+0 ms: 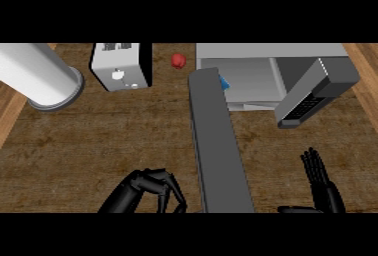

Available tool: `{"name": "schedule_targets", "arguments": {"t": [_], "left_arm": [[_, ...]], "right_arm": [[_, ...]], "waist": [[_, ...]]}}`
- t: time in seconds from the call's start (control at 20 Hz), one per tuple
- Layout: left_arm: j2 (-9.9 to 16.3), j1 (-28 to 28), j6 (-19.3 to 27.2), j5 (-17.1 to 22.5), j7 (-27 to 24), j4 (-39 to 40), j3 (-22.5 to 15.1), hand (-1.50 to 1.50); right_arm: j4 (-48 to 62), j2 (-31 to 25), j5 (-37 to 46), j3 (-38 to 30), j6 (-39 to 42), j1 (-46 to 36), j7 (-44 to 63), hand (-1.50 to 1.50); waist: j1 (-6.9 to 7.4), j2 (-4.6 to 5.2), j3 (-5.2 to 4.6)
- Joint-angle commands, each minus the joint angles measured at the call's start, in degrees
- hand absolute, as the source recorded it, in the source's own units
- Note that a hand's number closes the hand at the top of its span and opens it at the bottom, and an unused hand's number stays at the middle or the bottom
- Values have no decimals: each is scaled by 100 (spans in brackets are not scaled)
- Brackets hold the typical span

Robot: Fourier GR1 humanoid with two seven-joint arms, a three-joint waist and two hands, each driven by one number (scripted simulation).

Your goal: Pick up the milk, place it into the microwave and close the microwave

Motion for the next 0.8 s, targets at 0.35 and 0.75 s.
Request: {"name": "schedule_targets", "arguments": {"t": [0.35,0.75], "left_arm": [[-375,-1620,-45,-92,227,1958,-717,150],[-382,-2314,1233,-45,-2,3175,-2162,150]], "right_arm": [[-1333,-281,-518,245,984,1304,-370,-150],[-2525,-532,-875,590,1328,1933,-306,-150]], "waist": [[-37,20,6],[-188,26,6]]}}
